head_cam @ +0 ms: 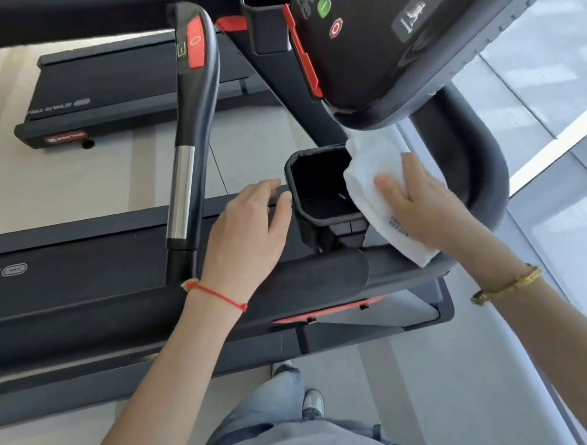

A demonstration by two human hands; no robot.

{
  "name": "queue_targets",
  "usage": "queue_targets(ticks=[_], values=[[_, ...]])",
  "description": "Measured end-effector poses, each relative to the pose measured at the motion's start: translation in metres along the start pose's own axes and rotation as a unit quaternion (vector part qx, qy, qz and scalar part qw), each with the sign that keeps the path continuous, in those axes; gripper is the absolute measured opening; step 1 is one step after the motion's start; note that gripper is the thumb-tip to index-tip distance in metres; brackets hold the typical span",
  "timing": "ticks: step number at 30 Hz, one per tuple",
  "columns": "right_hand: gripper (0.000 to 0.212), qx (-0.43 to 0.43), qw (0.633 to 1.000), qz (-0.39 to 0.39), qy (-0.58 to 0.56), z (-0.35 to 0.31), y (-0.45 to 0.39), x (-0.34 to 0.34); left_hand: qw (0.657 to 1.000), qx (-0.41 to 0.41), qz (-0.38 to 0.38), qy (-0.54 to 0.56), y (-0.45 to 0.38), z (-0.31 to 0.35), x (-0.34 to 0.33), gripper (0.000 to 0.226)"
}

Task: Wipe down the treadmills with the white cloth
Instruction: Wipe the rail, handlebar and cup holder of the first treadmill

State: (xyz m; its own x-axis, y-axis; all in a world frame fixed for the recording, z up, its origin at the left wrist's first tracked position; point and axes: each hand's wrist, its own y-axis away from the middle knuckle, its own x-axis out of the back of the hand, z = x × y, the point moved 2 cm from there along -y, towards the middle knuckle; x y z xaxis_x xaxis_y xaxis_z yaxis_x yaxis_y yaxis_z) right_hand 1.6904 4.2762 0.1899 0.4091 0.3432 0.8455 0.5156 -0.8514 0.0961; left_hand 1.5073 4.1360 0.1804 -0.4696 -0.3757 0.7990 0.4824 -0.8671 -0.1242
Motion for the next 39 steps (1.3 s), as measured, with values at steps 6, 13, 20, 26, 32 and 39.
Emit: queue_targets(ticks=[6, 13, 20, 26, 32, 39], values=[[0.019, 0.007, 0.993, 0.112, -0.034, 0.002, 0.023, 0.010, 1.000, 0.001, -0.028, 0.006, -0.024, -0.006, -0.004, 0.046], [0.017, -0.042, 0.994, 0.057, -0.081, -0.009, 0.001, 0.001, 0.998, -0.007, -0.061, 0.016, -0.033, -0.007, -0.007, 0.049], [0.049, 0.029, 0.997, -0.063, -0.033, -0.013, -0.039, -0.009, 0.998, 0.011, -0.061, 0.028, -0.031, -0.002, -0.010, 0.052], [0.053, 0.141, 0.982, -0.127, -0.018, -0.012, -0.067, -0.002, 0.997, 0.044, -0.053, 0.030, -0.029, 0.002, -0.013, 0.050], [0.050, 0.266, 0.953, -0.143, 0.010, -0.011, -0.080, -0.002, 0.995, 0.053, -0.037, 0.073, -0.030, 0.001, -0.017, 0.040], [0.047, 0.394, 0.887, -0.087, 0.223, -0.052, -0.107, -0.026, 0.993, 0.055, -0.039, 0.096, -0.032, -0.009, -0.021, 0.037]])
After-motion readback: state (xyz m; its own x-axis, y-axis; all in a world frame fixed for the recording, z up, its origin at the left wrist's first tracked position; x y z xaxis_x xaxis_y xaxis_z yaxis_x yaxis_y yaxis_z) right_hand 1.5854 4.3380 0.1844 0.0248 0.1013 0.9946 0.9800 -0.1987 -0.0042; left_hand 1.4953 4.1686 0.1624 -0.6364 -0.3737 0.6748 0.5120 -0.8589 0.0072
